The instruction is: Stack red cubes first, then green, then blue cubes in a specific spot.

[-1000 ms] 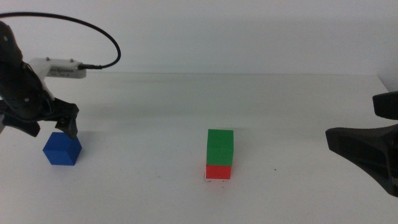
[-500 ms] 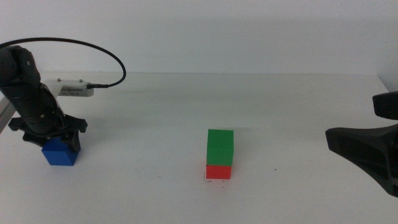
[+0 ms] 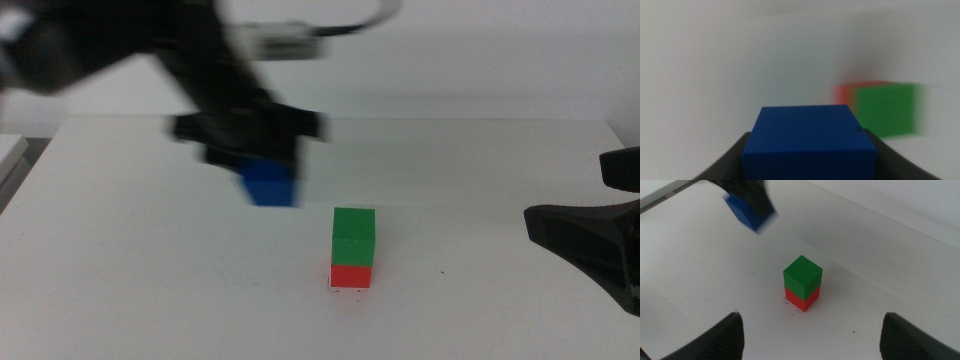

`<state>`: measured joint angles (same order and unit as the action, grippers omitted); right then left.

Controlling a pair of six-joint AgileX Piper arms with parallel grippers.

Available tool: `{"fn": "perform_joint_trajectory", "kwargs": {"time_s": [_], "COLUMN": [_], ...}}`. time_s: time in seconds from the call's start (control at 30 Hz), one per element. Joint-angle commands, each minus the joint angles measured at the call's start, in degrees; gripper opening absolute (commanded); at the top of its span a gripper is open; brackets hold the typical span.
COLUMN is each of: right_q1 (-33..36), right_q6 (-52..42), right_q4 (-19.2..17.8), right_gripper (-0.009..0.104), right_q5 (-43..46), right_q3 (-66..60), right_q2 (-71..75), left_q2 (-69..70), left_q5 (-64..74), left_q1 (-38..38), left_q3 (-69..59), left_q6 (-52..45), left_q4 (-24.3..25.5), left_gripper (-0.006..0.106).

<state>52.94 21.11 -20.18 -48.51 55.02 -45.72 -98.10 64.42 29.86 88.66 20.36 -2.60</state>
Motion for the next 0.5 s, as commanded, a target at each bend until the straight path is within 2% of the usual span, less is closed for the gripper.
{"fn": "perform_joint_trajectory", "kwargs": {"time_s": [0.0, 0.03, 0.1, 0.27, 0.47], "right_q1": [0.1, 0.1, 0.1, 0.1, 0.1], "right_q6": [-0.1, -0.1, -0.1, -0.1, -0.1], "right_q4": [-0.4, -0.4, -0.4, -0.4, -0.4], "right_gripper": [0.093, 0.093, 0.093, 0.093, 0.093], "right_q5": [0.6, 0.6, 0.6, 0.6, 0.6], "right_q3": [-0.1, -0.1, -0.1, -0.1, -0.1], "right_q2": [0.2, 0.2, 0.2, 0.2, 0.2], "left_q2": [-2.8, -7.0, -10.2, -15.8, -17.0], "left_q5": [2.0, 2.9, 4.1, 5.5, 5.0], "left_q1": [6.5, 11.9, 13.9, 14.5, 14.5], "left_q3": [4.0, 8.7, 11.9, 17.1, 17.7], "left_q6": [7.2, 10.4, 12.7, 14.3, 15.8], "left_q4": [2.3, 6.9, 8.9, 8.7, 8.6], "left_gripper": [-0.002, -0.002, -0.002, -0.002, -0.002]}}
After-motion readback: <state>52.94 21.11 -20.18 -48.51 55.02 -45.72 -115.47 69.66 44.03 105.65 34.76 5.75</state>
